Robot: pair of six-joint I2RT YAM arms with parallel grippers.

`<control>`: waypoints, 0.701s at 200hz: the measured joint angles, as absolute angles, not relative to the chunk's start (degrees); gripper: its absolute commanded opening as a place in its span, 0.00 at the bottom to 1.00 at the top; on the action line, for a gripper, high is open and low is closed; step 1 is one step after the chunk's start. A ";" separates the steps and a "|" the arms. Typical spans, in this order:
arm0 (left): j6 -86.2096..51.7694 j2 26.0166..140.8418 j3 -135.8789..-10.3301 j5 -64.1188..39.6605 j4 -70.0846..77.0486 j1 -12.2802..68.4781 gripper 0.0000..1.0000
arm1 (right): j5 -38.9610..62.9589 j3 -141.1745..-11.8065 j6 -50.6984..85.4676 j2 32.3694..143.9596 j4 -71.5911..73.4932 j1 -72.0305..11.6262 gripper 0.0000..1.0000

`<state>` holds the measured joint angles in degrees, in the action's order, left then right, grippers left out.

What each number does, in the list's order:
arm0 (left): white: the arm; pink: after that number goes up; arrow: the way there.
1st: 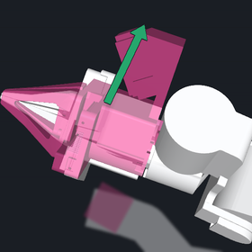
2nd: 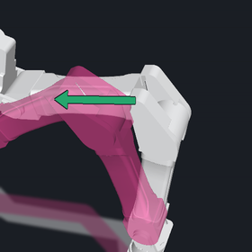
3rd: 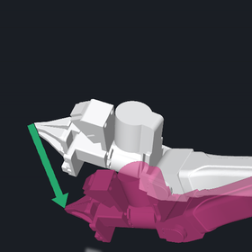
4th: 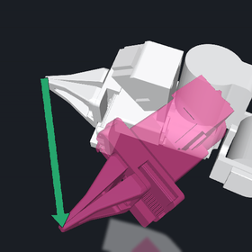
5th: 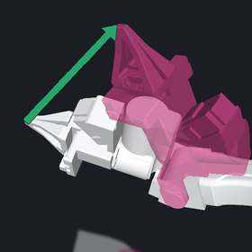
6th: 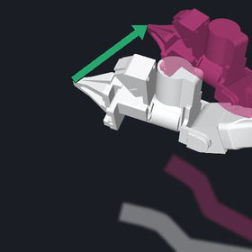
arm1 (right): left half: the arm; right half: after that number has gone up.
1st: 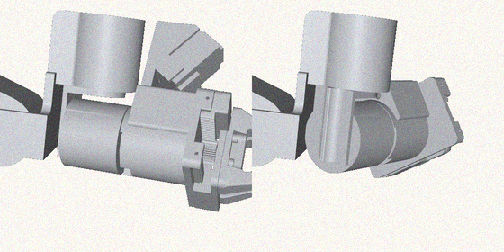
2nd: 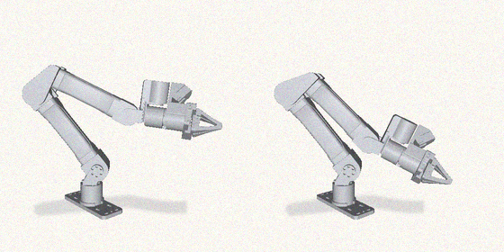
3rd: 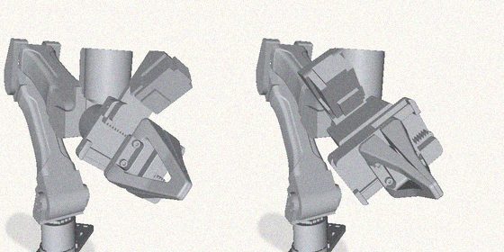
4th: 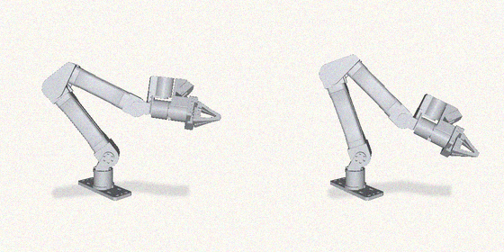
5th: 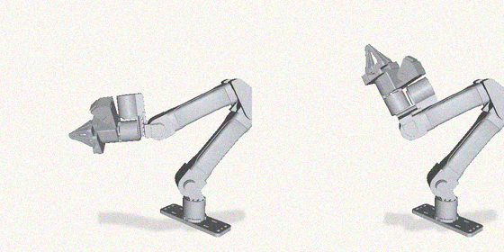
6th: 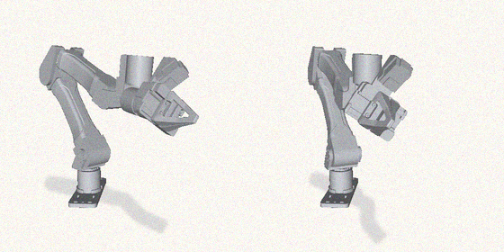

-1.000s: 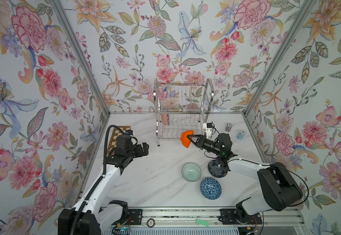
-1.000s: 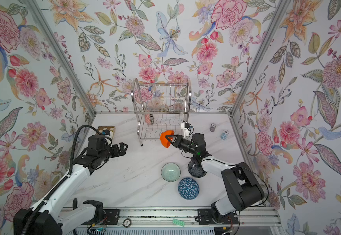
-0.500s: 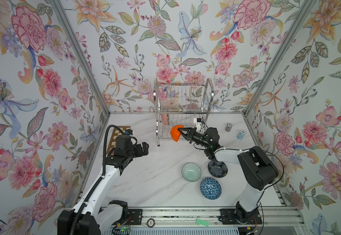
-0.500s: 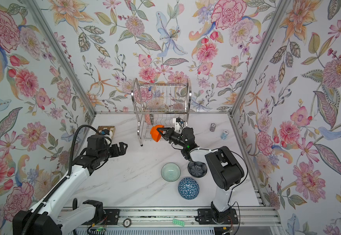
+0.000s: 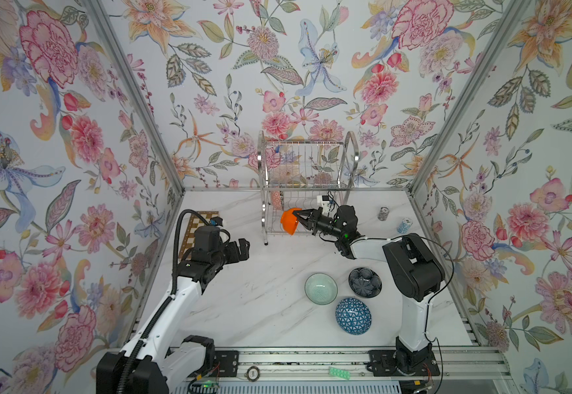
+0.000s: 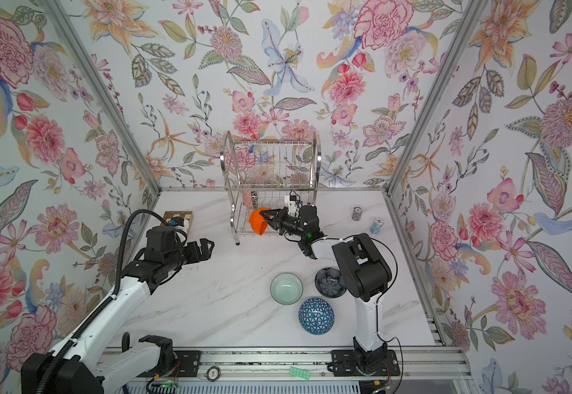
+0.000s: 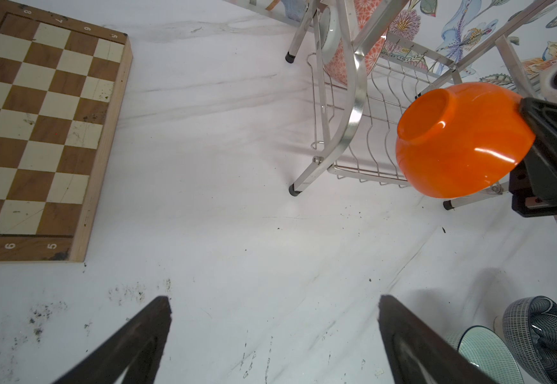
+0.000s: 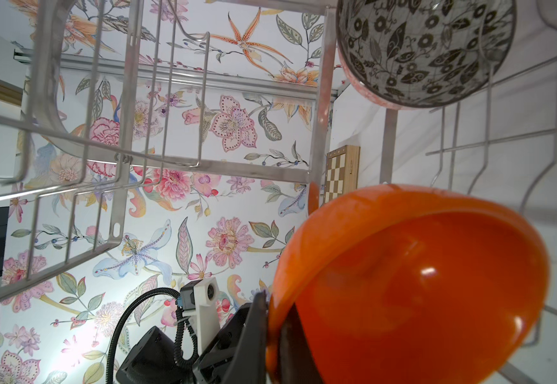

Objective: Load bowls into a dish rack
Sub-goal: Place the bowl at the center of the table.

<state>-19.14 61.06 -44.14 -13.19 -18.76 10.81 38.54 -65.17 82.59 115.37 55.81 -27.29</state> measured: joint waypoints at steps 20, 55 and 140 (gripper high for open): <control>-19.14 61.06 -44.14 -13.17 -18.76 10.81 0.99 | 39.09 -66.72 82.56 115.98 54.02 -26.68 0.00; -19.14 61.06 -44.14 -13.17 -18.76 10.81 0.99 | 40.14 -67.99 81.82 116.18 51.64 -26.17 0.00; -19.11 60.80 -44.14 -13.17 -18.76 10.92 0.99 | 39.79 -66.46 76.86 114.19 50.09 -28.84 0.00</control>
<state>-19.11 60.80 -44.14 -13.17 -18.76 10.92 39.79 -66.46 76.86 114.19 50.09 -28.84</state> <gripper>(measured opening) 0.990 0.064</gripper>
